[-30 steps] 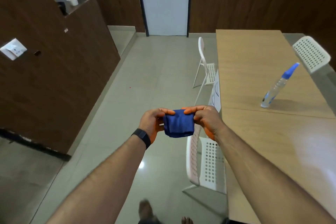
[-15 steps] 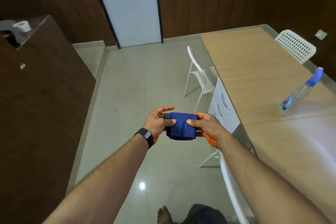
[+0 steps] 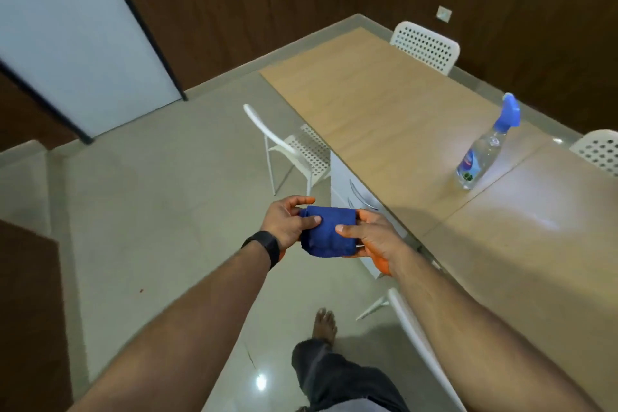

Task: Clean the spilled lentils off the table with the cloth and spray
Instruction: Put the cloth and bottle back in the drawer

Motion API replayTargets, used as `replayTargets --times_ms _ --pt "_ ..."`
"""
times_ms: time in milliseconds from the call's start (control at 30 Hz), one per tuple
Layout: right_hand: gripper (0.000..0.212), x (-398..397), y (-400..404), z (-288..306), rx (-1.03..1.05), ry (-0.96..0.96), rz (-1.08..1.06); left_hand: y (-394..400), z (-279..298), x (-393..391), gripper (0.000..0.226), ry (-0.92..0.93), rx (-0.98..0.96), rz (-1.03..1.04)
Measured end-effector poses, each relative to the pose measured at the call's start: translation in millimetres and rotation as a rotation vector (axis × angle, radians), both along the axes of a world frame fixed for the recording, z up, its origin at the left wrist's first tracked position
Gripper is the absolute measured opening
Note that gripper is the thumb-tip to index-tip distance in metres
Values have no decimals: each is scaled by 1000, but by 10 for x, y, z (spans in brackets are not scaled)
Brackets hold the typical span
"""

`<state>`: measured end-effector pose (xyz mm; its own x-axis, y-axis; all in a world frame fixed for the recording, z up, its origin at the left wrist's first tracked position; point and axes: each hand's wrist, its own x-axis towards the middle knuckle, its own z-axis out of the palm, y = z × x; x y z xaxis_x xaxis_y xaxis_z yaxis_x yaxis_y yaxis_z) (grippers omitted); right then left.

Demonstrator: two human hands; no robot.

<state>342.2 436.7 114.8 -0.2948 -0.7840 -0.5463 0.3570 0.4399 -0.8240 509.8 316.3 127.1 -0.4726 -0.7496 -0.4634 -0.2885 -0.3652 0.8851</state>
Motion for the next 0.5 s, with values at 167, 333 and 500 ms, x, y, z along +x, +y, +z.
replayTargets --times_ms 167,333,500 --pt "35 -398 -523 -200 50 -29 -139 -730 -233 -645 37 -181 -108 -232" --pt "45 -621 -731 -409 56 -67 -310 -1231 -514 -1150 36 -302 -152 -468" --pt "37 -678 -886 -748 134 -146 -562 -1541 -880 -1556 18 -313 -87 -620"
